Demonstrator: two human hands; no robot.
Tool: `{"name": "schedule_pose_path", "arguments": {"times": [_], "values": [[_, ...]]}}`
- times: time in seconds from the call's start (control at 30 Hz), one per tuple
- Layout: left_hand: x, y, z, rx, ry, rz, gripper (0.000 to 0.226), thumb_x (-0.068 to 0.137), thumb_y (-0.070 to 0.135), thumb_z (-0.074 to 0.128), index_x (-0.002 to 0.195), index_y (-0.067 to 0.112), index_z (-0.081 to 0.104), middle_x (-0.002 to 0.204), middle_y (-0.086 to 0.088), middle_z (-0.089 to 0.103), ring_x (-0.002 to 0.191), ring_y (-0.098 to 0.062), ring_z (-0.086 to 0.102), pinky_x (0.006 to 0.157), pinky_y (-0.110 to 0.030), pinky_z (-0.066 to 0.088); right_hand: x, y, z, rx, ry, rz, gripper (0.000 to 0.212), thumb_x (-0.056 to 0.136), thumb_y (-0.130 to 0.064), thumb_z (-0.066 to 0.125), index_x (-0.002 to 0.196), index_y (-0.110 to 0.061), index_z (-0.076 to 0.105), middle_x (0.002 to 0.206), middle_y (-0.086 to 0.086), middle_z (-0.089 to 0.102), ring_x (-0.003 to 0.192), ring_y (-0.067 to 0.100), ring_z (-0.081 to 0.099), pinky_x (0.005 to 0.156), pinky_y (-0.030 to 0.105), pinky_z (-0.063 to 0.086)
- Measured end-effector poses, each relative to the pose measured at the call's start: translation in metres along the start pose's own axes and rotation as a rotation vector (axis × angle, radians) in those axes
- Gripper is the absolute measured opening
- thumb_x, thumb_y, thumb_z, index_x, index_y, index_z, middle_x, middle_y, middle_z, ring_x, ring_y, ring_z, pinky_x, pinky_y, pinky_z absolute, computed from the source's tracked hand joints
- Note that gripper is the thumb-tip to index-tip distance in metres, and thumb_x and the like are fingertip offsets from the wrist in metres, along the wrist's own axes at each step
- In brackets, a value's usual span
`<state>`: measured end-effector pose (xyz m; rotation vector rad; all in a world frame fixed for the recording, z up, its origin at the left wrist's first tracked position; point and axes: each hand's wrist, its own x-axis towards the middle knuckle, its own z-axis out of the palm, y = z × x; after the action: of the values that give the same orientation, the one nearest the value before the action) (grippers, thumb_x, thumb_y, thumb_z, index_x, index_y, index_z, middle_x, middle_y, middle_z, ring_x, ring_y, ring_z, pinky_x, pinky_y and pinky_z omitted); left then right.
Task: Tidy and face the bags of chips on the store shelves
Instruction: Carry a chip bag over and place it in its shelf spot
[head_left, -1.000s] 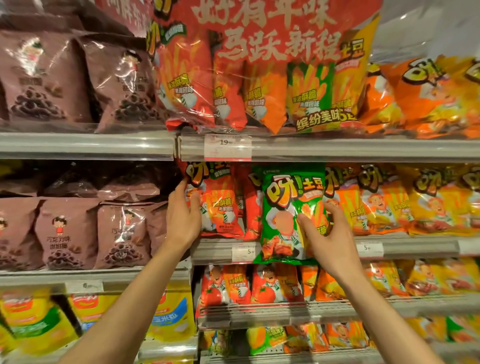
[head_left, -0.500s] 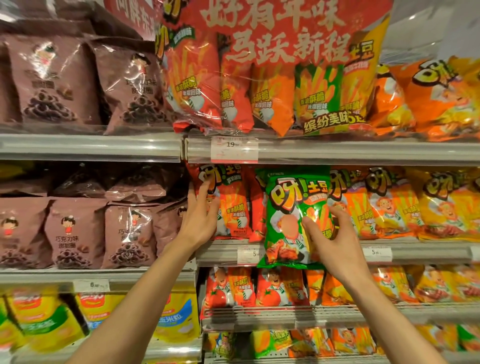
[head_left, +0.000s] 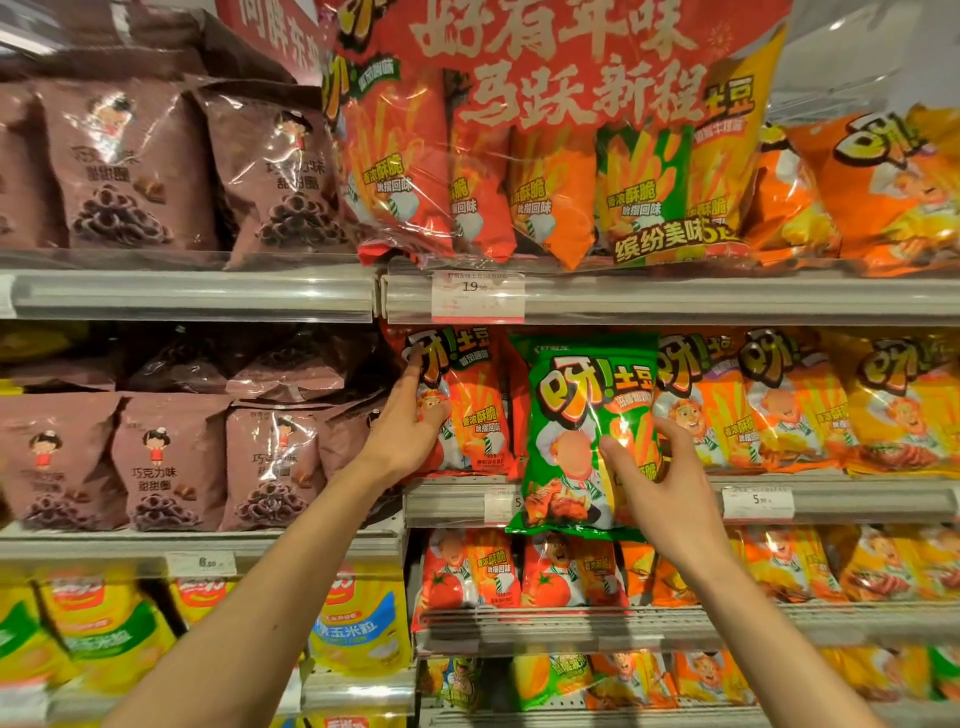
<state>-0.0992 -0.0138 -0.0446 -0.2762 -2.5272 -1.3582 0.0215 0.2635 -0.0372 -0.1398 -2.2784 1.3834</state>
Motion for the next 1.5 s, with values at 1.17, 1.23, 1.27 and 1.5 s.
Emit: {"name": "schedule_pose_path", "arguments": {"times": [1.17,1.23,1.27,1.5], "values": [[-0.214,0.103,0.197,-0.481,-0.050,-0.136,0.045,0.092,0.008,0.063,0.131,0.027,0.053,0.114,0.017,0.063,0.093,0.016,0.060,0.077,-0.008,0.046,-0.098,0.134,-0.099,0.193,-0.144,0.298,0.064,0.082,-0.060,0.066,0.135,-0.027,0.054,0.131,-0.006,0.060,0.124,0.012,0.054,0.103,0.030,0.042],[-0.223,0.130,0.233,-0.478,-0.034,-0.131,0.044,0.092,0.000,0.061,0.129,0.021,0.054,0.101,0.018,0.060,0.085,0.018,0.058,0.071,-0.002,0.041,-0.095,0.153,-0.137,0.232,-0.140,0.318,0.062,0.085,-0.053,0.067,0.137,-0.022,0.053,0.130,-0.006,0.059,0.123,0.012,0.054,0.097,0.024,0.040],[-0.227,0.146,0.252,-0.484,-0.051,-0.144,0.043,0.092,0.000,0.061,0.129,0.022,0.054,0.100,0.017,0.060,0.085,0.018,0.058,0.071,-0.003,0.042,-0.092,0.163,-0.158,0.252,-0.130,0.328,0.062,0.086,-0.049,0.068,0.138,-0.021,0.052,0.129,-0.006,0.057,0.121,0.011,0.053,0.094,0.022,0.038],[-0.226,0.244,0.379,-0.626,-0.194,-0.185,0.045,0.093,0.005,0.066,0.131,0.024,0.055,0.116,0.014,0.068,0.099,0.004,0.066,0.078,-0.016,0.055,-0.065,0.228,-0.302,0.301,-0.057,0.370,0.053,0.085,-0.046,0.073,0.123,-0.013,0.057,0.123,0.002,0.061,0.090,-0.003,0.058,0.067,0.000,0.043]]}}
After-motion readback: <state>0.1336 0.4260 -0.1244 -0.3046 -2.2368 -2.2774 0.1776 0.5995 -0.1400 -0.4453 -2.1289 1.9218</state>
